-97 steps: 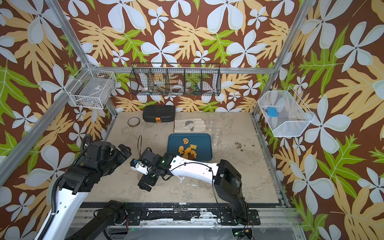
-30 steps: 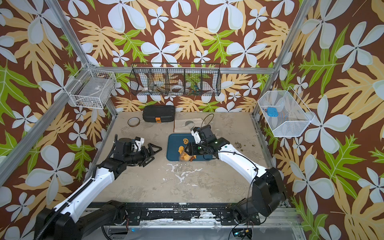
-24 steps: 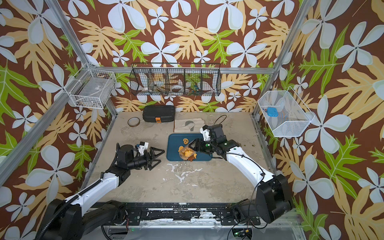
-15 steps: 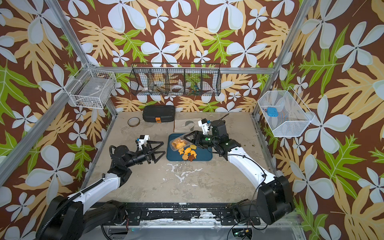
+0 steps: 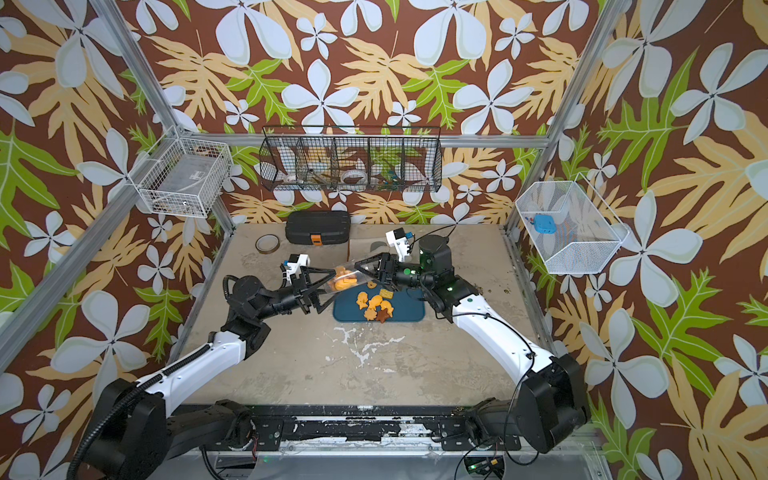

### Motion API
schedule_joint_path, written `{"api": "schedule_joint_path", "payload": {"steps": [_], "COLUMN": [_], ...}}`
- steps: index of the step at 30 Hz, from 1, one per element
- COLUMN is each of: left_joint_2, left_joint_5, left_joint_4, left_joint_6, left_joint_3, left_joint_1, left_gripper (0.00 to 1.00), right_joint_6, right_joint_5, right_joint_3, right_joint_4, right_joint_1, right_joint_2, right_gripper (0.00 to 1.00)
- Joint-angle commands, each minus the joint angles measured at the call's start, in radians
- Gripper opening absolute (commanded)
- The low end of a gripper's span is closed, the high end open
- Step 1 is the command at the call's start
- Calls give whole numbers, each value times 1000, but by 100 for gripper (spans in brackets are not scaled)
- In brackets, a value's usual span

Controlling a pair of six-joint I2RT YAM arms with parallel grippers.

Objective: Pour the cookies out of the jar
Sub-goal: Pick up the jar from the center of the board.

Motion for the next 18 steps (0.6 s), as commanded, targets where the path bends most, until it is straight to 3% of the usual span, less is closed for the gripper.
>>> {"api": "schedule_joint_path", "payload": {"steps": [1,10,18], "left_joint_2": [8,16,27], "left_joint_5": [11,17,13], "left_joint_4": [18,70,107], "left_joint_6": [11,-7,-28], "left_joint_3": [26,36,24], "left_joint_1": [-6,-23,-23], "left_gripper": [100,100,89], "right_joint_6": [35,70,55], "right_joint_5": [-12,-11,-32], "right_joint_3": [-17,-64,-78], "right_joint_4": [71,119,98], "right_joint_1": [6,7,7], "right_joint_2": [-6,-1,3], "right_gripper": [48,48,48]}}
